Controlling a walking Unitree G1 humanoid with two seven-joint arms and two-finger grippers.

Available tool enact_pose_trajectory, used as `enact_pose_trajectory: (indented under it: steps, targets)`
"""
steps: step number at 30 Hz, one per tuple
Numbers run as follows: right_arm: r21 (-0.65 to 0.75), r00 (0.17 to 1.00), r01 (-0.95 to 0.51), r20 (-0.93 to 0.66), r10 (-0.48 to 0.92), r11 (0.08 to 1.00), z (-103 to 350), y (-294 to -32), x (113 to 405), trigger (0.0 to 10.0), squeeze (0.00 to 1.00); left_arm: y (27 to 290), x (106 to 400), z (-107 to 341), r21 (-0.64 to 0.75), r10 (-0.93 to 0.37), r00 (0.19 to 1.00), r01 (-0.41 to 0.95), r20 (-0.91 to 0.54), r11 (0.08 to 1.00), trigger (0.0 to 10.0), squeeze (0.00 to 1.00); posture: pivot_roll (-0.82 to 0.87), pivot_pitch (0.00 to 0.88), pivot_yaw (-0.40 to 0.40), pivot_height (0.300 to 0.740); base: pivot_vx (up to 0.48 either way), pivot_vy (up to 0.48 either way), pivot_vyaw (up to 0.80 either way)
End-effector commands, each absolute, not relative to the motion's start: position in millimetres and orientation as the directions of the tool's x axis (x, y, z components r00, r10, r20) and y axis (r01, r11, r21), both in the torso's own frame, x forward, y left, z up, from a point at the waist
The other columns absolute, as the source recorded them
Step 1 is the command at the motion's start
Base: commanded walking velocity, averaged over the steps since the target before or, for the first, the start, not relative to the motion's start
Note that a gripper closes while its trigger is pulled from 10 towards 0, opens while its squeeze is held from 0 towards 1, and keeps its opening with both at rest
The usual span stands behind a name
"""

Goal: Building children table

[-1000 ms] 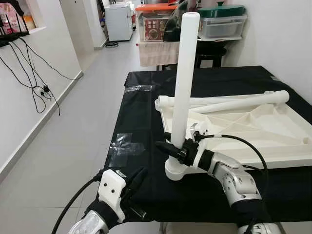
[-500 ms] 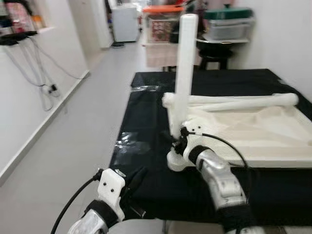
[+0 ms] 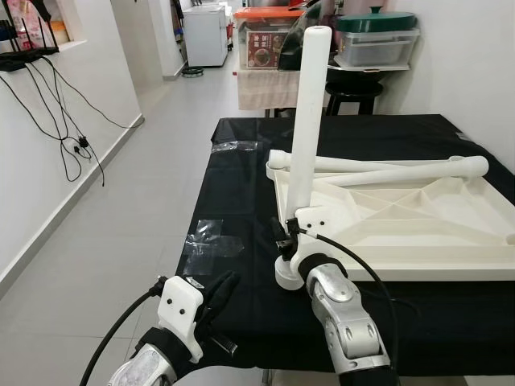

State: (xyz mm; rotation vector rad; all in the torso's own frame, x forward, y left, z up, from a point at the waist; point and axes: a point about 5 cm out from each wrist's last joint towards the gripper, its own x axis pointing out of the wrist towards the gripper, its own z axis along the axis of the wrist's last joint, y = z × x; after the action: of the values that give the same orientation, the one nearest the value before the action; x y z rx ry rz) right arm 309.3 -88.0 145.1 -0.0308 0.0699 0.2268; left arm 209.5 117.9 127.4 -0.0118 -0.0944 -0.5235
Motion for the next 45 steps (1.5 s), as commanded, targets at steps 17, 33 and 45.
enact_pose_trajectory:
  steps: [17,33,45]
  targets:
    - [-0.064,0.363,-0.931,-0.088,0.928,0.358,189.3,-114.8,333.2,10.0,0.0,114.7,211.3,126.1,0.008,-0.499,0.862,0.5,0.085,0.866,10.0,0.0,0.04,0.003,0.014,0.74,0.0,0.0,0.0]
    - [-0.069,0.397,-0.918,-0.093,0.913,0.392,187.3,-138.9,349.3,0.0,0.0,113.2,210.4,124.9,0.001,-0.502,0.861,0.503,0.081,0.864,10.0,0.0,0.03,0.004,0.024,0.74,0.0,0.0,0.0]
    - [0.046,0.911,-0.366,-0.184,0.368,0.929,131.0,-86.8,294.9,0.0,0.0,116.8,208.3,124.2,0.008,-0.501,0.862,0.502,0.075,0.865,10.0,0.0,0.0,0.0,0.032,0.74,0.0,0.0,0.0]
